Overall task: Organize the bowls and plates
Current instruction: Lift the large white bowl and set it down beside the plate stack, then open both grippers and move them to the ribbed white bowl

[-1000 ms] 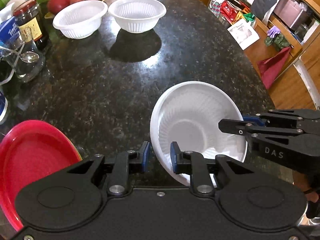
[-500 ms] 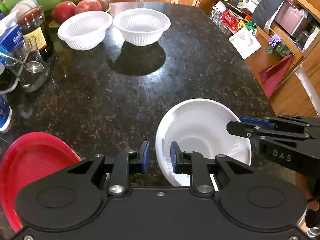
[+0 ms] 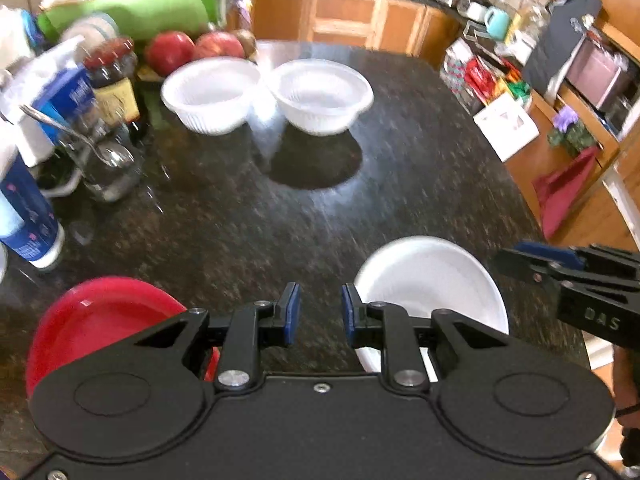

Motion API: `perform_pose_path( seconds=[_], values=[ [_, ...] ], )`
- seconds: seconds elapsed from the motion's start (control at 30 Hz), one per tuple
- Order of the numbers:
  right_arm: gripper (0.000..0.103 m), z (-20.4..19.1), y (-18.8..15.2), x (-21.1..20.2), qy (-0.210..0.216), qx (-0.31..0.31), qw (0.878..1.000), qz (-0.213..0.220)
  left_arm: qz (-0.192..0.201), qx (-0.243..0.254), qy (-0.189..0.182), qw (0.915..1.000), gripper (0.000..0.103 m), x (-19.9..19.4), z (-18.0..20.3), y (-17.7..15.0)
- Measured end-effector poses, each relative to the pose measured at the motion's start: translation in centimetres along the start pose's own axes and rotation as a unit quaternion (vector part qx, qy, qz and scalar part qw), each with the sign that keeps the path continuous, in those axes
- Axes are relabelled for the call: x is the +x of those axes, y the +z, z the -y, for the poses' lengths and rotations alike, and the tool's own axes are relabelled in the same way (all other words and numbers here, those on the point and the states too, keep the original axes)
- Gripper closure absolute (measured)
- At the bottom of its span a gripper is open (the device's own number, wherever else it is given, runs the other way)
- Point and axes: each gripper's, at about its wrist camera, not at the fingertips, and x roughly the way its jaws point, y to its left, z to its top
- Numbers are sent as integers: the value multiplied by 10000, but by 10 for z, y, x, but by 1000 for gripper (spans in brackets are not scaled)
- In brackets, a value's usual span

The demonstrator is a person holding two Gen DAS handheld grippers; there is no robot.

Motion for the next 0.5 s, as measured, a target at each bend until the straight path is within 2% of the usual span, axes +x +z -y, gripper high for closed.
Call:
perform_pose_path(
  seconds=[0.07, 0.13, 0.17, 0.33, 0.43, 0.5],
  values=[
    [69, 2, 5, -7, 52, 45, 10000, 64, 183, 68, 67, 9998, 73, -7, -1, 3],
    [59, 4, 11, -14, 68, 91, 9998, 152, 351, 177, 125, 9991, 71, -13, -2, 6],
    [57, 4, 14, -18, 60, 103, 9997, 223, 445, 237, 158, 9986, 68, -17, -2, 8],
    [47, -2, 33, -42, -29, -151, 9972, 726, 856, 563, 417, 9939, 66, -32, 0, 17],
    [45, -7, 51, -57, -89, -291, 9953, 918, 968, 635, 748, 9905, 65, -40, 2, 31],
    [40, -9, 64, -68, -121, -343, 9927, 1146, 1250, 659, 1049, 9844, 65, -47, 3, 41]
  ],
)
